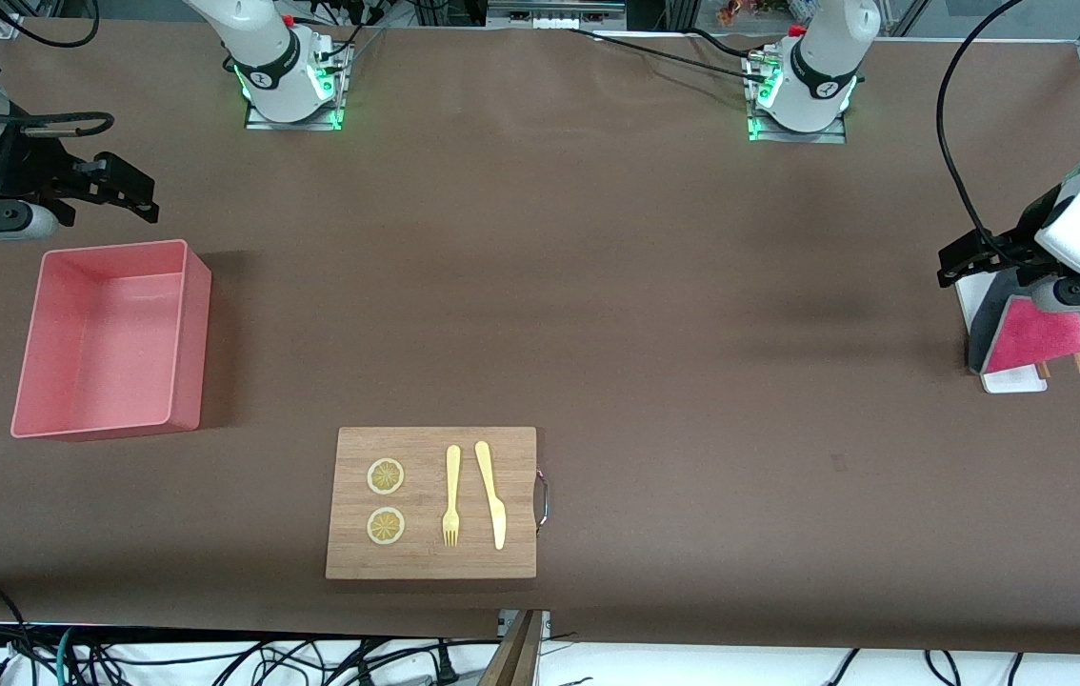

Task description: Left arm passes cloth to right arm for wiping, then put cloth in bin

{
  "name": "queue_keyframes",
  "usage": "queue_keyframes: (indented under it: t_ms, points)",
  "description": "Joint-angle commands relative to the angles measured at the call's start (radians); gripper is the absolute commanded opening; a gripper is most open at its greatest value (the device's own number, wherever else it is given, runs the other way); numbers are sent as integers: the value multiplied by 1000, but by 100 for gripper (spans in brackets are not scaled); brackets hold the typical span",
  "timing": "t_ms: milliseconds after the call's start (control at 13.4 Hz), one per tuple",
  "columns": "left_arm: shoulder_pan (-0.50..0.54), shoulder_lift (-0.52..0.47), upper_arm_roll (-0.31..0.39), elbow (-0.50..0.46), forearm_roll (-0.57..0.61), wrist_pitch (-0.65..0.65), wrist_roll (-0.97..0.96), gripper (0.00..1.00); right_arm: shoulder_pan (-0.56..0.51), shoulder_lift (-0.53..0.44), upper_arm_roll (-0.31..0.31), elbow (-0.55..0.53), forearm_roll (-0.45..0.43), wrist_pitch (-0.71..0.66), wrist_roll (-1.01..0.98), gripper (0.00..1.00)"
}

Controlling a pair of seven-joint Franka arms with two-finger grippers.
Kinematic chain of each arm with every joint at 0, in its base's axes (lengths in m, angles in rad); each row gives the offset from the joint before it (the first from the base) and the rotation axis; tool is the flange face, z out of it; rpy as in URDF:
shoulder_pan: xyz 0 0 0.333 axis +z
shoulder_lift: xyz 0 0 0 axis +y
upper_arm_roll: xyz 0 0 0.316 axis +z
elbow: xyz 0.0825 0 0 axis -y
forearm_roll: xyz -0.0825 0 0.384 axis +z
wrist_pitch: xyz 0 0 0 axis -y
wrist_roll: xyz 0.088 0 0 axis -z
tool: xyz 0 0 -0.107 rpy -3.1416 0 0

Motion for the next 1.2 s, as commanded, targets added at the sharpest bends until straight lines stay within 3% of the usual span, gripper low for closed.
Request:
queue_keyframes:
  t_ms: [0,1122]
  points:
    - [-1,15,7,32,-18,-24,-3,100,-7,6,7,19,-2,-20,-17,100]
    - [-9,29,2,35,-10,-41,3,100,-5,6,8,19,-3,-23,-17,100]
